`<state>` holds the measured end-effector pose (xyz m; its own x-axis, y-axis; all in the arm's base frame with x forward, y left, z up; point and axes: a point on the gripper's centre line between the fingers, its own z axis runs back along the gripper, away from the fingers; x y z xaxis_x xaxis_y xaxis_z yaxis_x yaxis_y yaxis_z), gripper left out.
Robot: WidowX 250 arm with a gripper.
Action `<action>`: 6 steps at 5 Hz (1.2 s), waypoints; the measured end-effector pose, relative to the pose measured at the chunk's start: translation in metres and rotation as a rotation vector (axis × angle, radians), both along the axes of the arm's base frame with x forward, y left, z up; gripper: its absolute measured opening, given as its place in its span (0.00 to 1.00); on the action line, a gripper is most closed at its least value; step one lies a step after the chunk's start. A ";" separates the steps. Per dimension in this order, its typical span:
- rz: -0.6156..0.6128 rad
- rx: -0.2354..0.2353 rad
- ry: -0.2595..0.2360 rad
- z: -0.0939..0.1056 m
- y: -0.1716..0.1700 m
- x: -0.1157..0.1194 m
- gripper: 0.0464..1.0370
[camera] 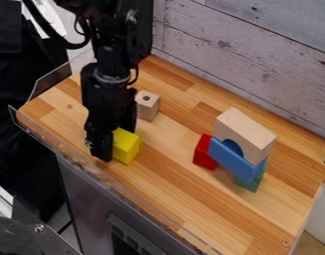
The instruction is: Put the yellow rectangle on top of the arch.
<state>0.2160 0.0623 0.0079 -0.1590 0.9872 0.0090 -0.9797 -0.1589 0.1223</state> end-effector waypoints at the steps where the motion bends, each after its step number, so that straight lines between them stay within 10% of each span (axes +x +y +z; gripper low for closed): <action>1: -0.201 0.044 -0.158 0.036 0.000 0.003 0.55; 4: -0.736 0.092 -0.274 0.178 -0.038 0.045 0.55; 6: -0.767 0.046 -0.224 0.189 -0.086 0.048 0.55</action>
<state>0.2640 -0.0239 0.1972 0.5614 0.8214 0.1003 -0.8183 0.5691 -0.0806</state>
